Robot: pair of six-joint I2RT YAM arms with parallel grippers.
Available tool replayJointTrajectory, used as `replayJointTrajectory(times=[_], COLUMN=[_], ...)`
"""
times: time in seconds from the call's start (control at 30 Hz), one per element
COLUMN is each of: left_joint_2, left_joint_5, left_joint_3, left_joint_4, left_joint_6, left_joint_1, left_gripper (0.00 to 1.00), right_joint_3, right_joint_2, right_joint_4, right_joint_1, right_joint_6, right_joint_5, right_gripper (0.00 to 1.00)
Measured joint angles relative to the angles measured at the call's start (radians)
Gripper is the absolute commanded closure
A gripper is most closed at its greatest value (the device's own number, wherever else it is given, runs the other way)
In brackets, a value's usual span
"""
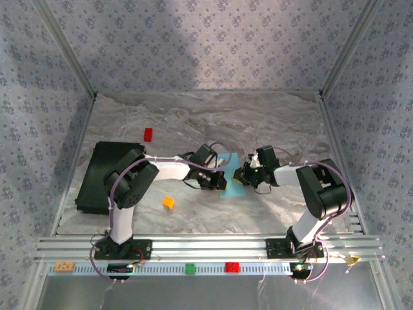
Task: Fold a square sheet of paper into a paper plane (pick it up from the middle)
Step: Fold the triangle a second time at the center of the table.
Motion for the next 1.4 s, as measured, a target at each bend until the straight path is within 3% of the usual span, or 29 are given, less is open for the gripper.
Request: replayJointTrajectory(times=[0.37, 0.67, 0.83, 1.0, 1.4], left_joint_2=[-0.001, -0.011, -0.012, -0.016, -0.027], left_joint_5=[-0.004, 0.003, 0.003, 0.002, -0.013], left_joint_3=[0.000, 0.003, 0.003, 0.003, 0.013], left_joint_4=[-0.009, -0.064, -0.067, -0.077, -0.115], left_joint_6=[0.044, 0.103, 0.109, 0.109, 0.100], left_joint_1=[0.005, 0.013, 0.013, 0.013, 0.013], left_gripper=[1.00, 1.00, 1.00, 1.00, 0.98], right_joint_3=[0.023, 0.036, 0.036, 0.039, 0.049], right_joint_2=[-0.006, -0.105, -0.157, -0.103, -0.010], right_joint_4=[-0.047, -0.164, -0.154, -0.113, -0.099], right_joint_1=[-0.062, -0.085, -0.040, 0.045, 0.051], right_joint_6=[-0.007, -0.040, -0.043, -0.029, -0.033], right_joint_5=[0.040, 0.126, 0.118, 0.090, 0.085], right_gripper=[0.98, 0.96, 0.95, 0.97, 1.00])
